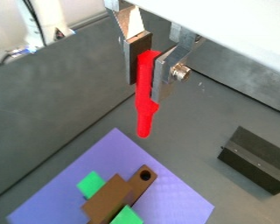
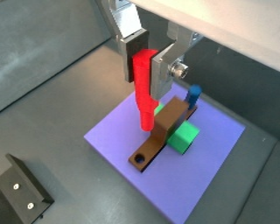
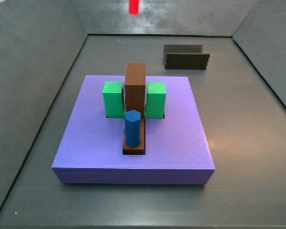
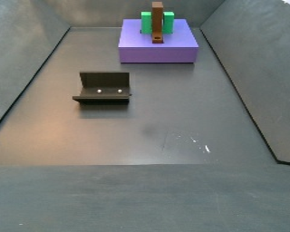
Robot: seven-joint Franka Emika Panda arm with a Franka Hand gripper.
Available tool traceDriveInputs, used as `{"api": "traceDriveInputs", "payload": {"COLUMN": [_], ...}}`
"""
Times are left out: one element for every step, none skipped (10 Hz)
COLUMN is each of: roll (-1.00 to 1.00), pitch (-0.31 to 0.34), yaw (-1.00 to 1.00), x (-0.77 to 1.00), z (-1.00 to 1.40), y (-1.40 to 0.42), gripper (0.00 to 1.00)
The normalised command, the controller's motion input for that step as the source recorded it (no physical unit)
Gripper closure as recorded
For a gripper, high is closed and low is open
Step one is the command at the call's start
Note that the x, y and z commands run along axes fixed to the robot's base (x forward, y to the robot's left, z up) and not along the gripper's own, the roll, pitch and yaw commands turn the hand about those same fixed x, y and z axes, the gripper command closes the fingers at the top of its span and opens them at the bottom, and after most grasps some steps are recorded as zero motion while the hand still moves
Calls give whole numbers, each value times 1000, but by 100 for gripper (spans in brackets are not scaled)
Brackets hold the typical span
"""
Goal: Pick up the red object. Move up. Move to above the board. Insert the red object.
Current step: Insert the red object.
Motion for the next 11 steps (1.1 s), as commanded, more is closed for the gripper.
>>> {"api": "traceDriveInputs", "payload": {"roll": [294, 219, 156, 67, 0, -100, -316, -316, -256, -116, 19], "pitch": [-101, -99, -101, -54, 0, 0, 0, -34, -73, -84, 0], "yaw": [-74, -57, -66, -63, -63, -71, -77, -109, -149, -140, 0], "x": [-26, -43, 0, 20, 57, 31, 66, 0, 0, 0, 0], "z": [-723, -837, -909, -840, -663, -409, 0, 0, -54, -23, 0], "y": [0, 0, 0, 23, 57, 0, 0, 0, 0, 0, 0], "gripper": [100, 100, 100, 100, 100, 100, 100, 100, 100, 100, 100]}}
